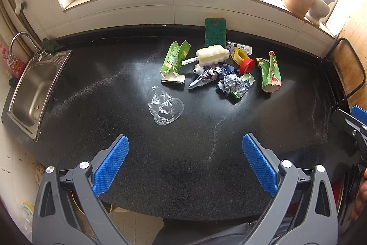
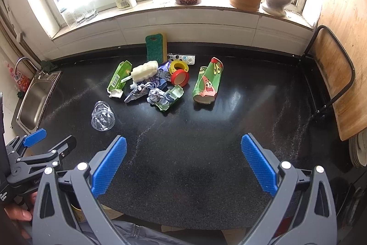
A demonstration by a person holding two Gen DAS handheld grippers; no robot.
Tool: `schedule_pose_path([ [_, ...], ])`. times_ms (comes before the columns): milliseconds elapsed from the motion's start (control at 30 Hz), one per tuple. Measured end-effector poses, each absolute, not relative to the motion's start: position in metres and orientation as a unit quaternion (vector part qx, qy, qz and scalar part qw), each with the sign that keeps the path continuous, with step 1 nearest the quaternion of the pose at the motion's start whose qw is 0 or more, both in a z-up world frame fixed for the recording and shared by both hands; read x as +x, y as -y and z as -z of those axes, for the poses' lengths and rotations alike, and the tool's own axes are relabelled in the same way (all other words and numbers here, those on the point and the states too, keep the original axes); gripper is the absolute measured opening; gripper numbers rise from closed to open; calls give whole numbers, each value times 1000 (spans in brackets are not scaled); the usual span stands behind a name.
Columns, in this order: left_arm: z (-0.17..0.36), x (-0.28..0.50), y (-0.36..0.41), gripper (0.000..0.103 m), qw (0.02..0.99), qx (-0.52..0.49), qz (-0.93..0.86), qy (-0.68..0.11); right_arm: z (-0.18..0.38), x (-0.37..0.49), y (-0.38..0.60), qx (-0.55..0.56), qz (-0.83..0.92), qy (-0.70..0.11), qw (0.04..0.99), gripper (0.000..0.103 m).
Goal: Collect trash
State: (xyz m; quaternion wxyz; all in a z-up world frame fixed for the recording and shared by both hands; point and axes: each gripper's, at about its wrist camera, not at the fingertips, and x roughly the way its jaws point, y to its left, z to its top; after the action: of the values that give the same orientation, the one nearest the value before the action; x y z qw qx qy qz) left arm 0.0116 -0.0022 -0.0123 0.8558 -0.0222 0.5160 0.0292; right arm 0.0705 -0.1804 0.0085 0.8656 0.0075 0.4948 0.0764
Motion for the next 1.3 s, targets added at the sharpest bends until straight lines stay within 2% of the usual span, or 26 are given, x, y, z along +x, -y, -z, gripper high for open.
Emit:
schedule_pose_path([
  [1300,11,11,1,97,855,-22,-31,-518,-10,69,180,8,-78,-495,866,97],
])
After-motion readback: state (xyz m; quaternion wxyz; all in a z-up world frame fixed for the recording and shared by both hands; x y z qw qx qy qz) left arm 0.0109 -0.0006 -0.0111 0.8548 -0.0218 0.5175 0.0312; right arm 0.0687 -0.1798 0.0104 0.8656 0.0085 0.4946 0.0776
